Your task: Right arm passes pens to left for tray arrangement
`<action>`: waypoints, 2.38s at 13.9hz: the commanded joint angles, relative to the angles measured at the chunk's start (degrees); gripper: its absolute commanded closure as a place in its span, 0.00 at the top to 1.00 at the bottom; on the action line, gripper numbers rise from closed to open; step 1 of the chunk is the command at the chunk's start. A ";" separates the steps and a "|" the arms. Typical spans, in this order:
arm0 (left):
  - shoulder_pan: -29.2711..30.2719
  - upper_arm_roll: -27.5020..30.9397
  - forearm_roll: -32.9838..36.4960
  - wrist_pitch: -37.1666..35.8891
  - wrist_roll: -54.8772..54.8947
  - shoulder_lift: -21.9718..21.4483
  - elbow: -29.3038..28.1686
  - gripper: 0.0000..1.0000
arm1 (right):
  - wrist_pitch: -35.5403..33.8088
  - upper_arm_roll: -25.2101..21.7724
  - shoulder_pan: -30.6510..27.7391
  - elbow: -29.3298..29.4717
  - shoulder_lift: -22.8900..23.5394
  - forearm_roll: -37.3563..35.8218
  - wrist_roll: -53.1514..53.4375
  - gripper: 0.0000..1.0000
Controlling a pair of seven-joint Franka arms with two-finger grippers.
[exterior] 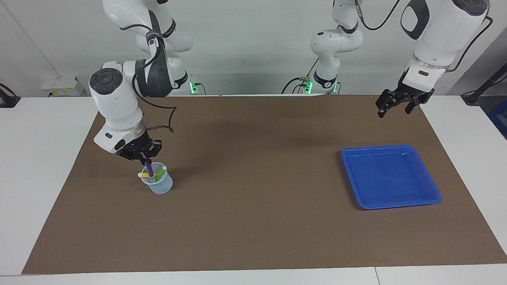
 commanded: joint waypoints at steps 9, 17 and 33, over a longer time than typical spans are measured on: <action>0.52 -0.17 -8.34 -4.21 0.02 -2.57 -1.75 1.00 | -14.58 0.29 -2.34 7.10 -6.72 13.19 -1.55 0.07; -0.01 -0.70 -20.01 -3.69 -21.90 -3.62 -3.41 0.91 | -7.93 0.99 3.43 5.97 -7.16 25.85 14.76 0.07; -7.83 -0.70 -52.53 19.42 -60.00 -3.36 -17.30 0.81 | 21.87 0.99 26.65 4.12 -0.14 43.78 58.55 0.06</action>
